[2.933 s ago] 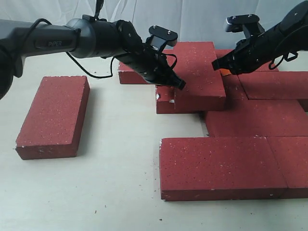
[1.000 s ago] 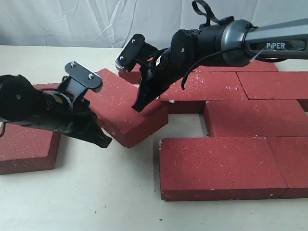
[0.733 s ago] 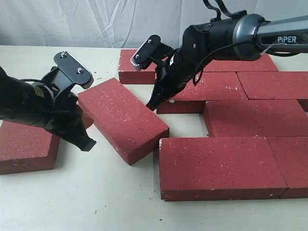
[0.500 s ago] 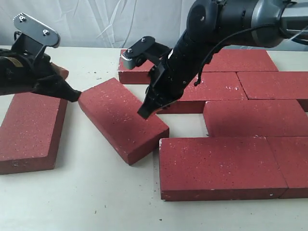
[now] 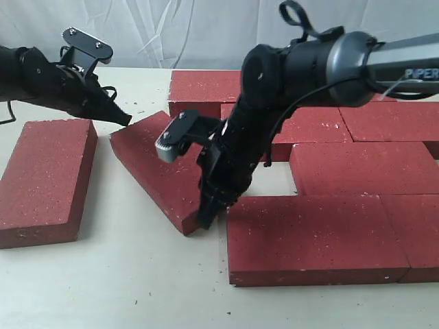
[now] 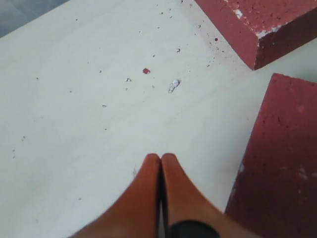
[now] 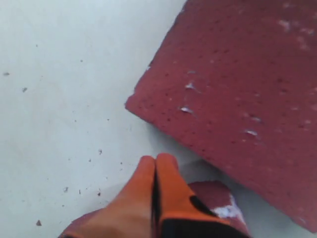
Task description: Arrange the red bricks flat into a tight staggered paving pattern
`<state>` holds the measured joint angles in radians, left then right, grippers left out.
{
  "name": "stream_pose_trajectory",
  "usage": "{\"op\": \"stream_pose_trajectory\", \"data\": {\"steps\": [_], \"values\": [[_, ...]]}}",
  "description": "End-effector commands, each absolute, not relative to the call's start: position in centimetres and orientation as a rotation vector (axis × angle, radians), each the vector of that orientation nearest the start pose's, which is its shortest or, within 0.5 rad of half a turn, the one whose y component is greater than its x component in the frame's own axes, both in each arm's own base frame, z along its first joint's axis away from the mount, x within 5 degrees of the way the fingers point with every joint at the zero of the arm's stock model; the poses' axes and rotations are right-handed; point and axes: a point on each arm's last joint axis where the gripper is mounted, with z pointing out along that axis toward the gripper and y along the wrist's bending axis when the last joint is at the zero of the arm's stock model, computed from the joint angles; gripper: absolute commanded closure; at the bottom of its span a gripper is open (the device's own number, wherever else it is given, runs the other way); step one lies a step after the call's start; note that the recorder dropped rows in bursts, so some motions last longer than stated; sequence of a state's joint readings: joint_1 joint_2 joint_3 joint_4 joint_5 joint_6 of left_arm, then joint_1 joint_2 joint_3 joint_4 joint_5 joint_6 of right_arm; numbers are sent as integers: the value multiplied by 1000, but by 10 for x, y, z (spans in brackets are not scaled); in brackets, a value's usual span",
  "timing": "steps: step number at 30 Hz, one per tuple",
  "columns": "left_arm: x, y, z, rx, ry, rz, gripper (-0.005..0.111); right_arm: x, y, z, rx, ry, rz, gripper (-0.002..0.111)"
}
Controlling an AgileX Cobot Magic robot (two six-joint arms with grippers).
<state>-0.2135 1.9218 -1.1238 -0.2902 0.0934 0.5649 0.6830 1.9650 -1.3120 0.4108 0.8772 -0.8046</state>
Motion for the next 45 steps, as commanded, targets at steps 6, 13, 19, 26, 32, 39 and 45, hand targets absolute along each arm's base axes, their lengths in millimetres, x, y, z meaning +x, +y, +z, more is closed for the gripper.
{"op": "stream_pose_trajectory", "data": {"steps": [6,13,19,26,32,39,45], "values": [[414,-94,137,623,2381,-32,107,280,282,142,-1878,2391,418,109],[417,-95,129,613,2402,-44,107,290,285,136,-1834,2316,336,109],[412,-95,128,668,2453,-54,107,291,283,136,-1858,2301,302,109],[401,-94,150,736,2495,-72,107,297,283,136,-1849,2257,224,109],[384,-94,157,806,2620,-133,107,303,275,136,-1836,2278,62,109],[379,-94,155,837,2674,-153,107,306,273,154,-1728,2278,33,109],[376,-95,155,821,2702,-190,107,311,265,163,-1647,2316,22,109]]}}
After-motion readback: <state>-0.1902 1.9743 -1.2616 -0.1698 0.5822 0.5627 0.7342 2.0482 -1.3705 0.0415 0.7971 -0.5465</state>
